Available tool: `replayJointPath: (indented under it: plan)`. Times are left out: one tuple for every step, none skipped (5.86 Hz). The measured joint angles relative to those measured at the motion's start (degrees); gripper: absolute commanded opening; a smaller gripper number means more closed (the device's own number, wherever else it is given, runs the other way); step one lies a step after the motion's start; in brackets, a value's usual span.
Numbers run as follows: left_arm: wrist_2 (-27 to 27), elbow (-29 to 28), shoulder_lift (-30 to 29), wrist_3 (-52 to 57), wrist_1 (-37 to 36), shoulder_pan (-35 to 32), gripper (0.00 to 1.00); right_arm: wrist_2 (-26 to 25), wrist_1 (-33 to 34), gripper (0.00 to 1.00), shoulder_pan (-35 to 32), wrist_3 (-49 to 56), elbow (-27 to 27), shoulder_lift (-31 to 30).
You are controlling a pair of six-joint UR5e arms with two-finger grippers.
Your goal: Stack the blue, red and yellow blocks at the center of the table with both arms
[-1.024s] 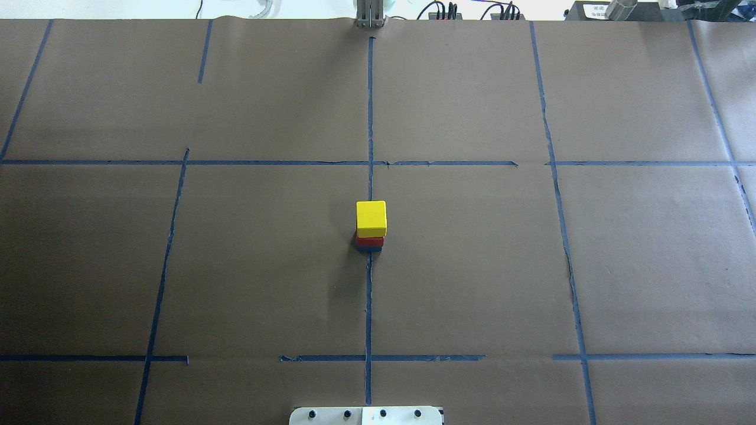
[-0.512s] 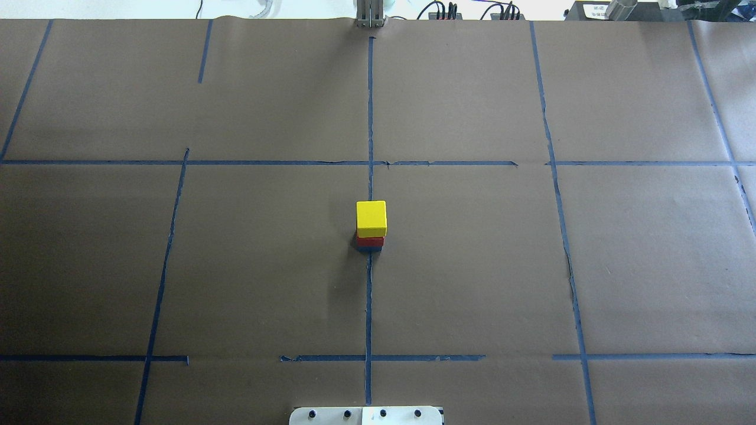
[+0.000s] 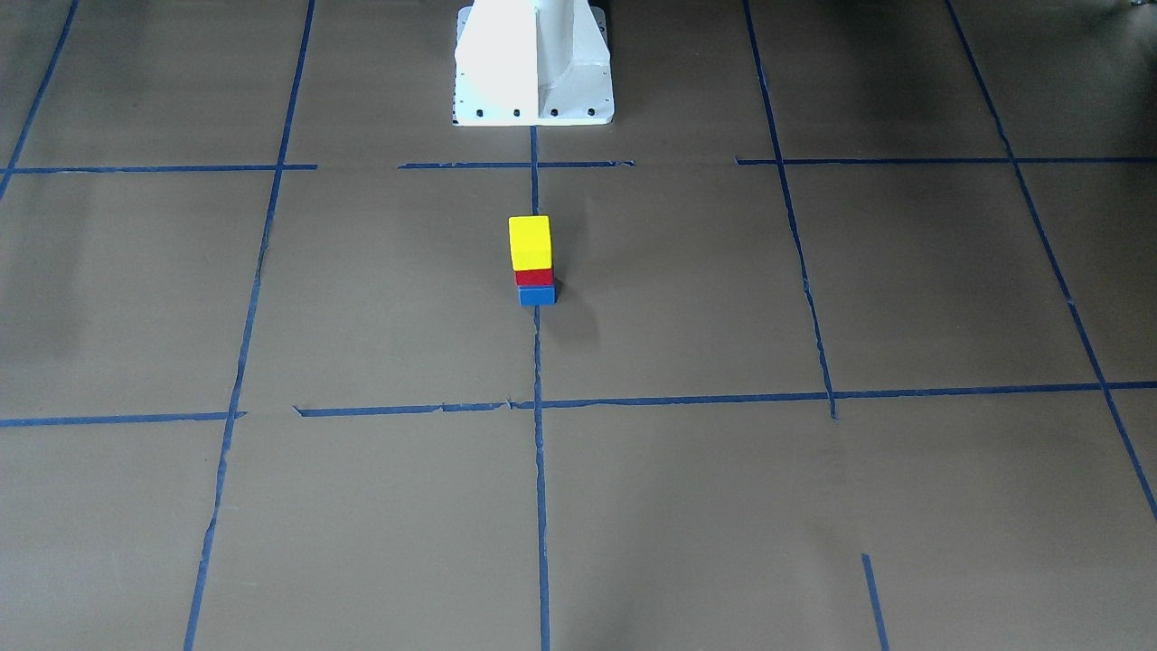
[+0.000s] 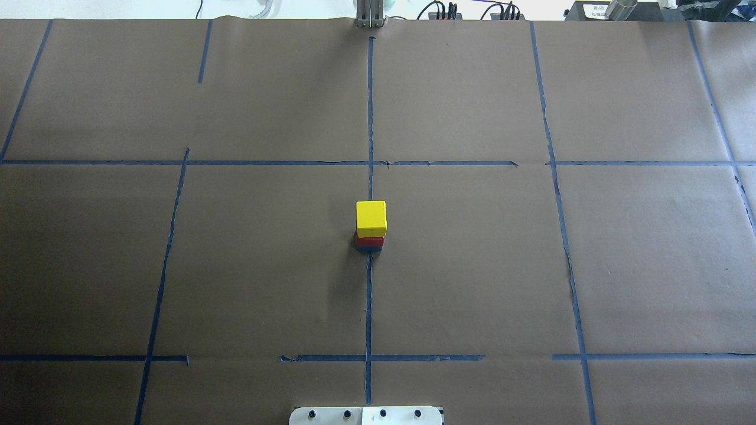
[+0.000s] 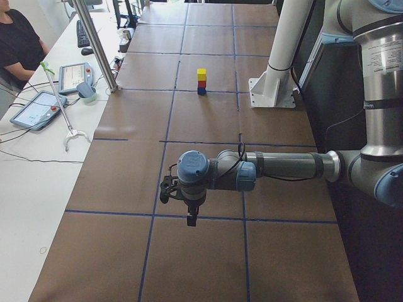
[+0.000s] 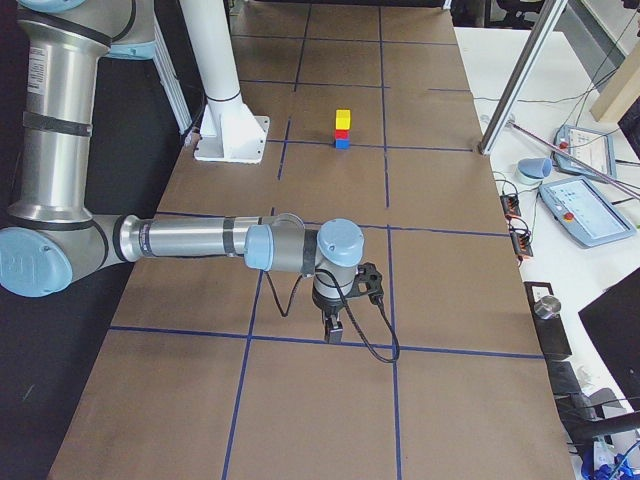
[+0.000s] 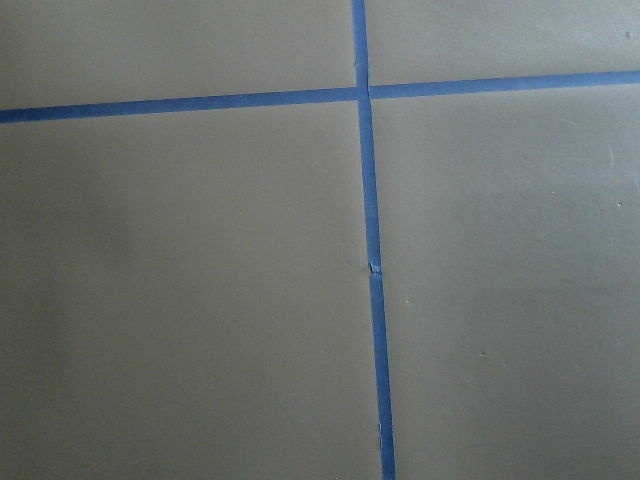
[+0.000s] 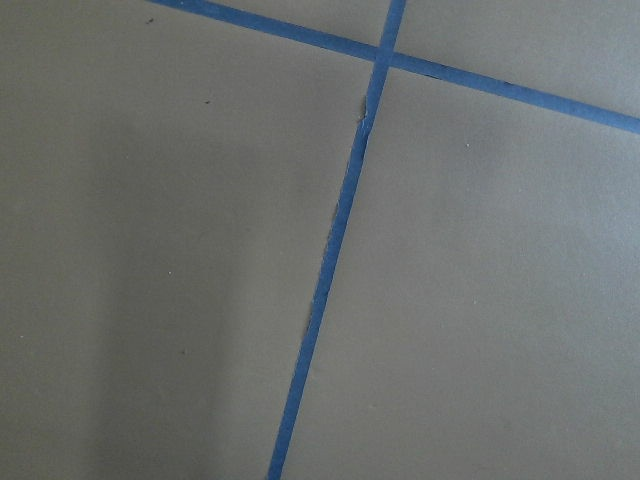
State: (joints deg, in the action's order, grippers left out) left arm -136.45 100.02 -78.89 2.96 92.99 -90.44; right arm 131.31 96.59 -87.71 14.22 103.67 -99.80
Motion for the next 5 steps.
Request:
replayJointPath:
  plan:
    - [0.1,-0.2,0.2,-0.1,0.5,0.0,1.00,0.0,0.0,1.00,0.0,0.0,0.0,0.0]
    - [0.1,-0.4,0.1,-0.2,0.9,0.0,1.00,0.1,0.0,1.00,0.0,-0.2,0.0,0.1]
    - [0.2,-0.5,0.0,-0.3,1.0,0.1,1.00,0.2,0.1,1.00,0.0,-0.4,0.1,0.1]
    - [0.2,-0.4,0.2,-0.2,1.0,0.1,1.00,0.3,0.1,1.00,0.0,-0.8,0.2,0.1]
    - [0.2,-0.3,0.2,-0.2,1.0,0.1,1.00,0.4,0.1,1.00,0.0,-2.3,0.2,0.1]
